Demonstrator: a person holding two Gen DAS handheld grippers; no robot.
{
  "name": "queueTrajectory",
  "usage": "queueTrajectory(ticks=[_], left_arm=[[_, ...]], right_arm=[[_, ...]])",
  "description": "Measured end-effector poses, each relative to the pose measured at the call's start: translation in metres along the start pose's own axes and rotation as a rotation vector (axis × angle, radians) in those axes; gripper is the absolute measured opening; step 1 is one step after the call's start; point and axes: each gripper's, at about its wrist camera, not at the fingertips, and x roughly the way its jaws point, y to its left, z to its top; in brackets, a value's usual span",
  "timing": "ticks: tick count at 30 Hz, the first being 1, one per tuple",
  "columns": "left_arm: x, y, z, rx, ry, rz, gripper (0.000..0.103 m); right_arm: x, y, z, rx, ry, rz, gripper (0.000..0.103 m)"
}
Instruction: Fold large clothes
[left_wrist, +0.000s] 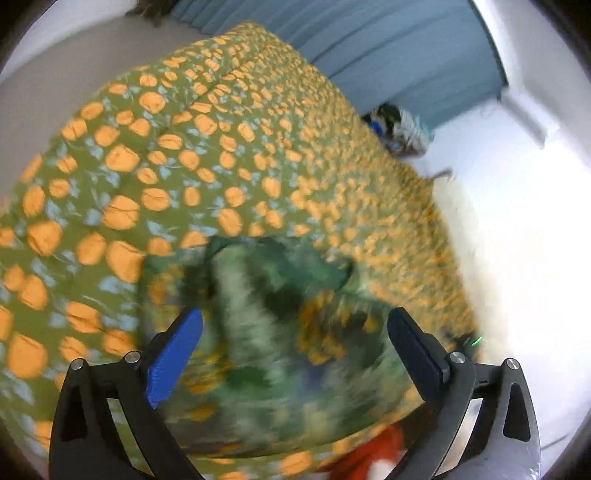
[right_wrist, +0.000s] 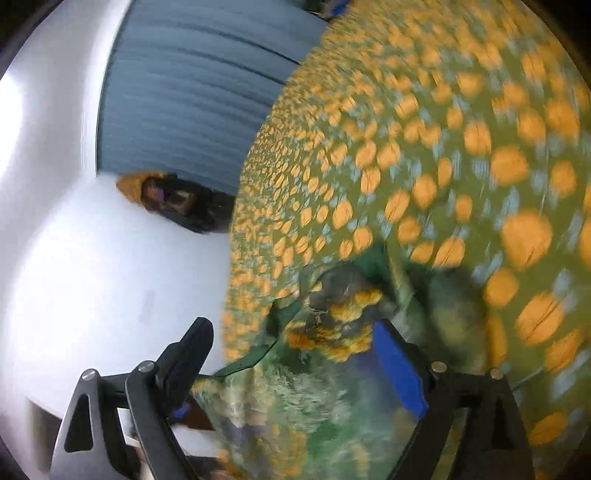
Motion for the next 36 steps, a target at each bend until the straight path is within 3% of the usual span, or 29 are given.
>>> queueTrajectory(ticks=[1, 2, 5, 6, 7, 8, 9, 10, 11, 16, 19, 21, 24, 26, 29, 36], left_arm=[[0.009, 0.005, -0.008, 0.029, 0.029, 0.035, 0.101], [0.019, 0.009, -0.011, 0.037, 0.050, 0.057, 0.101], [0.075, 0.020, -0.027, 0.061, 0.122, 0.233, 0.098], [0.094, 0.020, -0.032, 0.070, 0.133, 0.279, 0.085], [0.104, 0.019, -0.035, 0.073, 0.143, 0.289, 0.058], [0.115, 0.016, -0.038, 0.081, 0.152, 0.308, 0.046], [0.118, 0.012, -0.040, 0.098, 0.126, 0.361, 0.023], [0.115, 0.007, -0.040, 0.112, 0.105, 0.381, 0.016], [0.106, -0.003, -0.038, 0.132, 0.064, 0.390, 0.014], [0.060, -0.052, -0.020, 0.269, -0.172, 0.408, 0.012], [0.080, -0.055, -0.004, 0.302, -0.259, 0.480, 0.012], [0.112, -0.041, -0.004, 0.333, -0.264, 0.582, 0.013], [0.165, 0.008, -0.019, 0.289, -0.157, 0.668, 0.018], [0.176, 0.023, -0.033, 0.297, -0.187, 0.674, 0.024], [0.180, 0.027, -0.040, 0.332, -0.246, 0.697, 0.029], [0.177, 0.034, -0.045, 0.284, -0.286, 0.620, 0.031]], right_arm=[[0.005, 0.009, -0.003, -0.120, 0.035, -0.113, 0.091], [0.012, 0.014, -0.007, -0.188, 0.061, -0.170, 0.091], [0.047, 0.025, -0.023, -0.379, 0.137, -0.344, 0.091], [0.058, 0.027, -0.029, -0.414, 0.152, -0.381, 0.090], [0.073, 0.030, -0.034, -0.439, 0.162, -0.426, 0.081], [0.075, 0.032, -0.037, -0.446, 0.161, -0.451, 0.066], [0.077, 0.036, -0.041, -0.458, 0.152, -0.506, 0.026], [0.077, 0.041, -0.043, -0.471, 0.134, -0.556, 0.015], [0.072, 0.049, -0.044, -0.494, 0.105, -0.585, 0.014], [0.033, 0.100, -0.029, -0.654, -0.139, -0.610, 0.012], [0.037, 0.106, -0.019, -0.661, -0.220, -0.633, 0.012], [0.053, 0.092, -0.016, -0.653, -0.204, -0.672, 0.012], [0.093, 0.045, -0.023, -0.610, -0.095, -0.743, 0.012], [0.115, 0.013, -0.031, -0.568, -0.033, -0.746, 0.013], [0.120, -0.004, -0.036, -0.557, -0.063, -0.709, 0.016], [0.121, -0.018, -0.034, -0.505, -0.101, -0.649, 0.016]])
